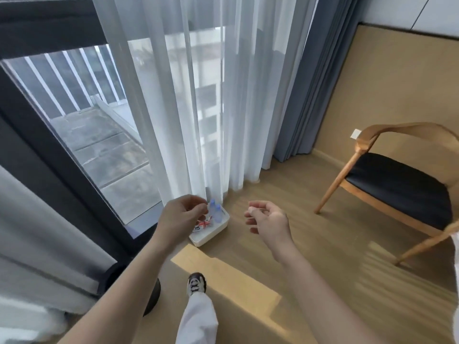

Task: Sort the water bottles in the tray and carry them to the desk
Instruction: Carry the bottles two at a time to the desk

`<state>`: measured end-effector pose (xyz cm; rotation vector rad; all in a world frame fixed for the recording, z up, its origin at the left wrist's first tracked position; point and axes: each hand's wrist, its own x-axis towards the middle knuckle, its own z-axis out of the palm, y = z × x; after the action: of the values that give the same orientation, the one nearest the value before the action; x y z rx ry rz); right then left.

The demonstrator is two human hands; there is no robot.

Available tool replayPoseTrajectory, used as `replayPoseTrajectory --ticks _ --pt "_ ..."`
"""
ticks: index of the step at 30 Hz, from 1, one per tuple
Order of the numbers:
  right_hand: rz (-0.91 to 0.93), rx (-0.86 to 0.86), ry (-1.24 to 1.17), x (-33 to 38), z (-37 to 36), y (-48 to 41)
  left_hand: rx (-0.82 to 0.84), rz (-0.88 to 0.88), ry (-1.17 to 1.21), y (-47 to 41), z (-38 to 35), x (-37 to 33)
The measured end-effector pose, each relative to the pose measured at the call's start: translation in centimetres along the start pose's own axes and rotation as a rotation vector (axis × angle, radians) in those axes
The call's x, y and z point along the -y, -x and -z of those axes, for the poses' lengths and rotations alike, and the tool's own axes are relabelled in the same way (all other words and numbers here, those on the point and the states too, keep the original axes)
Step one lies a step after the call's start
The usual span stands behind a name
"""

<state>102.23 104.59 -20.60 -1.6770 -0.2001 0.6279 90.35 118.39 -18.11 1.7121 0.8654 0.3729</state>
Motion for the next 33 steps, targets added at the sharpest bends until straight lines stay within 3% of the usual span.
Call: replayPoseTrajectory --ticks 6,11,24,29,33 --pt "-0.052 -0.058 0.036 1.9 -3.4 -12.1 0.066 0.034 -0.030 -12.8 -0.2 0.5" --pt "-0.053 -0.089 0.080 7.1 -7.6 -22.1 0.103 -0.018 0.012 -25.0 0.9 -3.0" --pt "-0.104 -0.169 0.064 11.8 -9.6 -36.4 0.257 -0.020 -0.046 -41.8 -2.2 -7.0" --pt "-0.086 -0.097 0.105 12.8 -8.9 -42.4 0.236 -0.003 -0.040 -46.0 -4.4 -8.0" --pt "-0.078 0.075 0.158 13.2 -9.9 -48.1 0.092 0.042 -0.034 -49.1 -5.0 -8.3"
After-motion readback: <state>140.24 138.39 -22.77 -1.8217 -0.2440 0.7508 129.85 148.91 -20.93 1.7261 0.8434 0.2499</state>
